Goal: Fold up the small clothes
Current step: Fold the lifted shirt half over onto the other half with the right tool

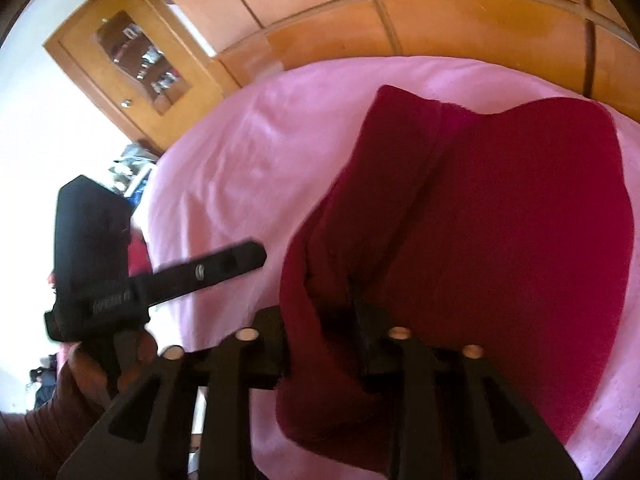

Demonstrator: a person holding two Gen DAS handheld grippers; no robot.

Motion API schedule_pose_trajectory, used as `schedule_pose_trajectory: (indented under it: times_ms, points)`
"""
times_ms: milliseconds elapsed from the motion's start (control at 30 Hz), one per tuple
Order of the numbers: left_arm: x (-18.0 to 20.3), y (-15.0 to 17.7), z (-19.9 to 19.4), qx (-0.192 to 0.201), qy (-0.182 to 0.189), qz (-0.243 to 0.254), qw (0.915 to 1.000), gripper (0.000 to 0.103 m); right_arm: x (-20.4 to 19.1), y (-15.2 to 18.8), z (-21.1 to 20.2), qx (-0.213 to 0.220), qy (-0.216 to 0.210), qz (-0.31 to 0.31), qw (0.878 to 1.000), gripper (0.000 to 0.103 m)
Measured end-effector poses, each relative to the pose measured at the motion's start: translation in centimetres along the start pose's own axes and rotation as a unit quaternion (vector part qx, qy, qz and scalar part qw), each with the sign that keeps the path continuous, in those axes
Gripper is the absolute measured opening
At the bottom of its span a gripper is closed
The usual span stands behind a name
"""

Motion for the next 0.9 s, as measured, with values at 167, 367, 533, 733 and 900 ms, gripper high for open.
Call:
schedule_pose_trajectory:
  times_ms: [167, 367, 533, 733, 900]
  points:
    - [0.4, -1.3, -1.1, 0.015, 0.043, -0.016, 0.9988, 0.050, 0.0, 1.1, -3.8, 0.025, -0.083, 0.001, 0.996, 0.065]
    - [2.0, -3.9, 0.8, -0.008, 0.075, 0.005, 0.9971, 0.058, 5.2, 4.7, -10.4, 0.080, -0.045, 0.031, 0.995, 0.067]
    - [2.4, -4.6, 4.8, -0.070, 0.075, 0.012, 0.9947, 0.058, 7.9, 8.8, -12.1, 0.088, 0.060, 0.013, 0.994, 0.067]
    - [3.8, -3.9, 8.0, -0.127, 0.062, 0.030, 0.9895, 0.042, 8.1, 10.3, -9.7, 0.083, 0.105, -0.002, 0.991, 0.066]
    - [5.2, -3.7, 7.1, -0.117, 0.044, 0.065, 0.9900, 0.015, 7.7, 9.6, -7.7, 0.086, 0.136, -0.028, 0.987, 0.031]
Point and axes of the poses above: each gripper's, at about its wrist camera, not at the fingertips, and z roughly the way its jaws point, x to its right, y to its underside, the point moved 2 cm from there along z, roughly the way its jaws point, and after that the axes turned 13 degrees about z, right-handed, at the moved point
